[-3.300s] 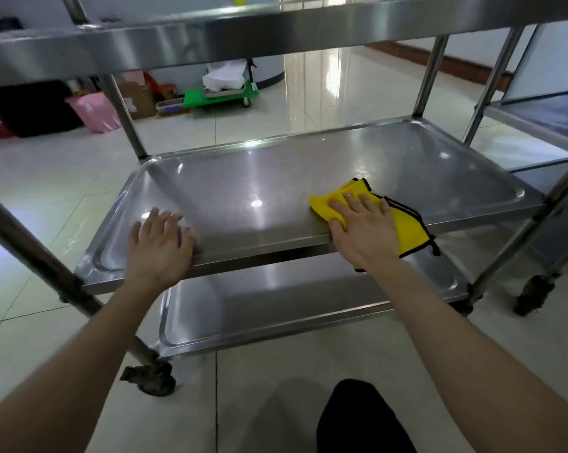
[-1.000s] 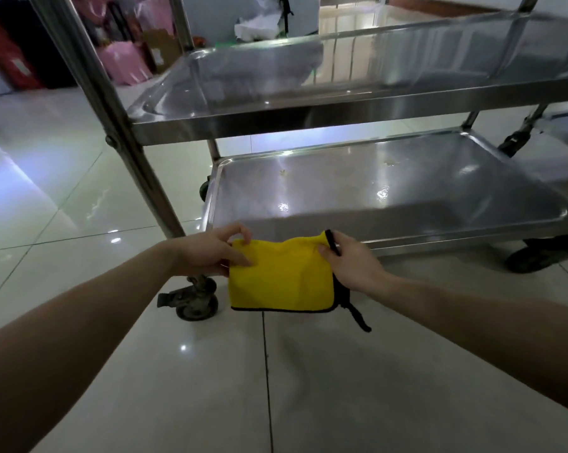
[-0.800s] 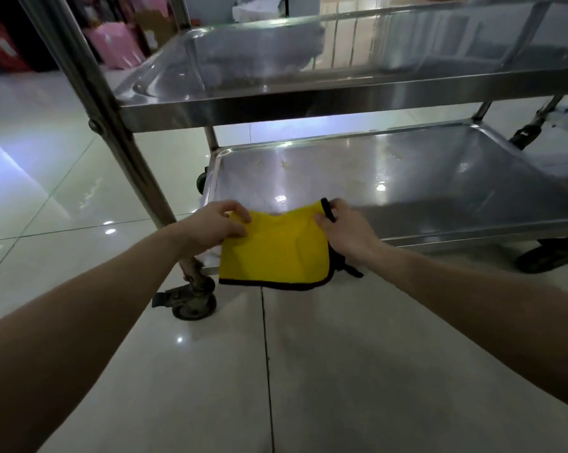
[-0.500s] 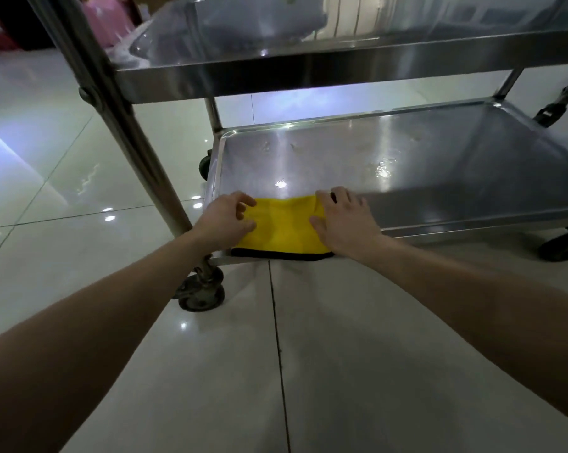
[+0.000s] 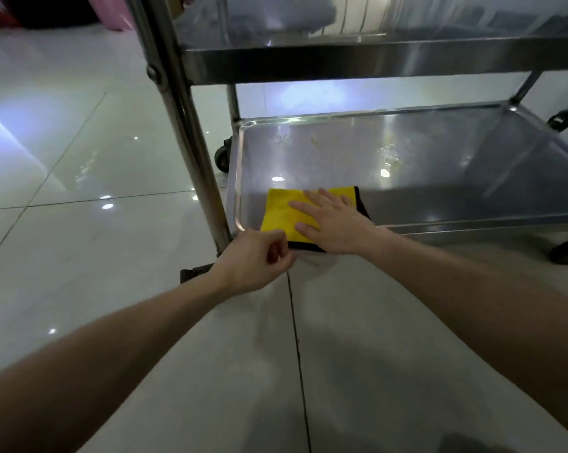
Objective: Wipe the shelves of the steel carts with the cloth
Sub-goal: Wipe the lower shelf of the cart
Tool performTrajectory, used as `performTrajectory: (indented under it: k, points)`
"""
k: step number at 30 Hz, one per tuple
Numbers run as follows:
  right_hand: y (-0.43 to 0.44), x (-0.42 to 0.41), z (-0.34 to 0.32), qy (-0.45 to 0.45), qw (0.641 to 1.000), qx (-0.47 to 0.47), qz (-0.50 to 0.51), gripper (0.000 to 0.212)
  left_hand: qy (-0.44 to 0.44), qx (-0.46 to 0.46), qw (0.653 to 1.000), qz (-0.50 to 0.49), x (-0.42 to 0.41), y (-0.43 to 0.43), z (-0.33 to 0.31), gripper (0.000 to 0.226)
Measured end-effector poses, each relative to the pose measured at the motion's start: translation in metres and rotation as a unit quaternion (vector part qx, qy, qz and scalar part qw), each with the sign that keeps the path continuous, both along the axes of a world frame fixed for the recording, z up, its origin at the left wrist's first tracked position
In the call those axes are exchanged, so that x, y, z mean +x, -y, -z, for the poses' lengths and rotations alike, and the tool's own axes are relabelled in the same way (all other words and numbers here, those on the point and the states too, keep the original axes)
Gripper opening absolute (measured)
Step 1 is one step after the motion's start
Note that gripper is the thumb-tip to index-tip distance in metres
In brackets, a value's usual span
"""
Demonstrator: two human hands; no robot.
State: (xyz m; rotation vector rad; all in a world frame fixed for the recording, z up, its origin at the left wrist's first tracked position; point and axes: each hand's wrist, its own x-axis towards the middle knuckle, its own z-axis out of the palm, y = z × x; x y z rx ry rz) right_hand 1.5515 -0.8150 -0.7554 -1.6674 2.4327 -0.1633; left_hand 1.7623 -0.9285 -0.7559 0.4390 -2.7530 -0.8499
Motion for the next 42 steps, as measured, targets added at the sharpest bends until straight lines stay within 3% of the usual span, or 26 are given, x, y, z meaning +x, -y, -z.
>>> performTrajectory:
  k: [3,5,7,9,11,13,14,16,19,26,32,35,37,42]
  points:
    - [0.001,0.002,0.020,-0.014,0.999,-0.001,-0.038,0.056,0.090,0.043,0.983,-0.152,0.031,0.015,0.008,0.060]
    - [0.004,0.000,0.023,-0.019,0.999,-0.003,-0.044,0.058,0.152,0.178,0.925,-0.300,0.053,0.033,-0.001,0.073]
    - [0.005,-0.010,0.018,-0.020,0.998,0.020,-0.065,0.063,0.119,0.264,0.891,-0.349,0.062,0.040,-0.017,0.088]
    - [0.006,-0.022,0.015,-0.016,0.995,0.026,-0.091,0.068,0.017,0.242,0.907,-0.344,0.056,0.043,-0.036,0.098]
    - [0.008,-0.027,0.018,-0.011,0.994,0.025,-0.109,0.069,-0.103,0.234,0.913,-0.319,0.035,0.042,-0.056,0.078]
    - [0.015,-0.026,0.020,-0.004,0.993,0.027,-0.115,0.068,-0.189,0.284,0.883,-0.322,0.012,0.043,-0.070,0.043]
    - [0.021,-0.023,0.020,-0.003,0.993,0.028,-0.114,0.068,-0.216,0.315,0.858,-0.342,0.002,0.041,-0.075,0.036]
    - [0.040,-0.013,0.021,0.001,0.993,0.031,-0.117,0.070,-0.243,0.328,0.818,-0.405,-0.012,0.039,-0.077,0.034]
    - [0.081,0.012,0.026,-0.006,0.989,0.034,-0.142,0.070,-0.266,0.320,0.790,-0.451,-0.020,0.036,-0.070,0.033]
    - [0.147,0.002,0.035,-0.015,0.983,0.004,-0.181,0.071,-0.271,0.308,0.788,-0.460,-0.018,0.038,-0.064,0.038]
    - [0.140,-0.109,0.040,-0.012,0.997,0.012,0.080,0.074,-0.255,0.287,0.806,-0.450,-0.010,0.035,-0.056,0.039]
    - [0.136,-0.107,0.041,-0.014,0.989,0.036,0.142,0.074,-0.264,0.282,0.804,-0.452,-0.012,0.032,-0.055,0.040]
    - [0.135,-0.074,0.042,-0.028,0.994,0.031,0.102,0.072,-0.271,0.282,0.801,-0.453,-0.013,0.031,-0.055,0.036]
    - [0.121,0.028,0.047,-0.030,0.992,-0.008,-0.119,0.070,-0.286,0.291,0.786,-0.464,-0.017,0.030,-0.058,0.036]
